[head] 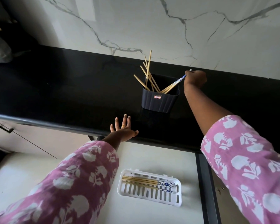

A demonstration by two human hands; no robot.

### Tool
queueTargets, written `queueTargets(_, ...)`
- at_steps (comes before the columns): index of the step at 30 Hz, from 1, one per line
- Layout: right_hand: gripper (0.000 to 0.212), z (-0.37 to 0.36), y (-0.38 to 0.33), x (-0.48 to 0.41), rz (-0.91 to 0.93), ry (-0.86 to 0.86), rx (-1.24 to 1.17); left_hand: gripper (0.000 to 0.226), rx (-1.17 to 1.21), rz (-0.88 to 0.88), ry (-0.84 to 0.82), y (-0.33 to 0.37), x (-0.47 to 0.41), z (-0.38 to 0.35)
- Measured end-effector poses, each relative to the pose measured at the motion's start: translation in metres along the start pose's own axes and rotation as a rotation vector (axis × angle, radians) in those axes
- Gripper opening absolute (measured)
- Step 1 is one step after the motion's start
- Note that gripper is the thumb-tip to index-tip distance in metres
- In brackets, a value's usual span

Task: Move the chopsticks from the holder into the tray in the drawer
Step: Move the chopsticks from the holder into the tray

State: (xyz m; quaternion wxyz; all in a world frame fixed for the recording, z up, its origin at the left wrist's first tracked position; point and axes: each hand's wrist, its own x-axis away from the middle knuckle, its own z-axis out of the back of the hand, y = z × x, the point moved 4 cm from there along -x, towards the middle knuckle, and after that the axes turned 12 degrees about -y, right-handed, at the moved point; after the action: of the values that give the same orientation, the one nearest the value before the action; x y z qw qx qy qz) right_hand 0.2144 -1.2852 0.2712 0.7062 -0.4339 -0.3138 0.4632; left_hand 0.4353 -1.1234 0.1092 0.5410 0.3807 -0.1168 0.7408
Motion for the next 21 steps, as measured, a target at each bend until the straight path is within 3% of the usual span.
queueTargets(9,0.026,0.04,-0.045,0.027,0.189,0.132,0.046,0.074,0.038,-0.016,0.022,0.0,0.003,-0.001)
queueTargets(15,0.025,0.085,-0.063,0.053,0.258,0.301,-0.156,0.077,0.071,0.009,-0.022,0.007,0.01,0.01)
queueTargets(18,0.021,0.103,-0.056,0.069,0.224,0.356,-0.323,0.066,0.294,-0.035,-0.018,0.024,0.011,0.026)
queueTargets(21,0.017,0.109,-0.038,0.086,0.129,0.376,-0.51,0.048,0.688,-0.29,0.058,0.055,0.039,0.045)
